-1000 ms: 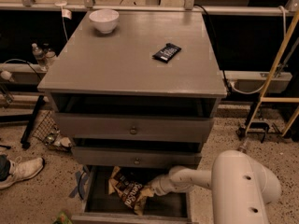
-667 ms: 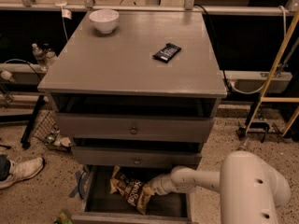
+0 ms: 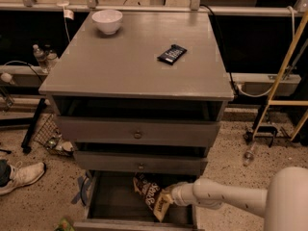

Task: Pick brown chip bag from bottom drawer and place on counter

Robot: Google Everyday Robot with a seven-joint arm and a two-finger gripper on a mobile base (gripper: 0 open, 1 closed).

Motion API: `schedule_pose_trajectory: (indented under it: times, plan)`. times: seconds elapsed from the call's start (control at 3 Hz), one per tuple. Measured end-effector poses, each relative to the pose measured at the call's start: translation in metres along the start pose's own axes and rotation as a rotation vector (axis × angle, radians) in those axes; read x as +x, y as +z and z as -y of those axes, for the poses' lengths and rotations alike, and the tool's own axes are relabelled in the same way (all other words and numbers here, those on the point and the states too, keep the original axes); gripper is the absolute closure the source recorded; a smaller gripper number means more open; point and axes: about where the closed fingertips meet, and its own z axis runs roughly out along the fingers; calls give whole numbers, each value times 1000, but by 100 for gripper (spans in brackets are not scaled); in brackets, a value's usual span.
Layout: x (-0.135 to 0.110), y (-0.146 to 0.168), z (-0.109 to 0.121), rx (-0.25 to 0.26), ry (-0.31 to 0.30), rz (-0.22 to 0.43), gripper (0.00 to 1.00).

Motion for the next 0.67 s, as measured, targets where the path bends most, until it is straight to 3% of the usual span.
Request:
schedule_pose_trajectory:
  times: [0.33,0.67]
  plan:
    - [2,-34,-7,36,-18,-9,100]
    - [-4,-77,-9,113,-38,-16,100]
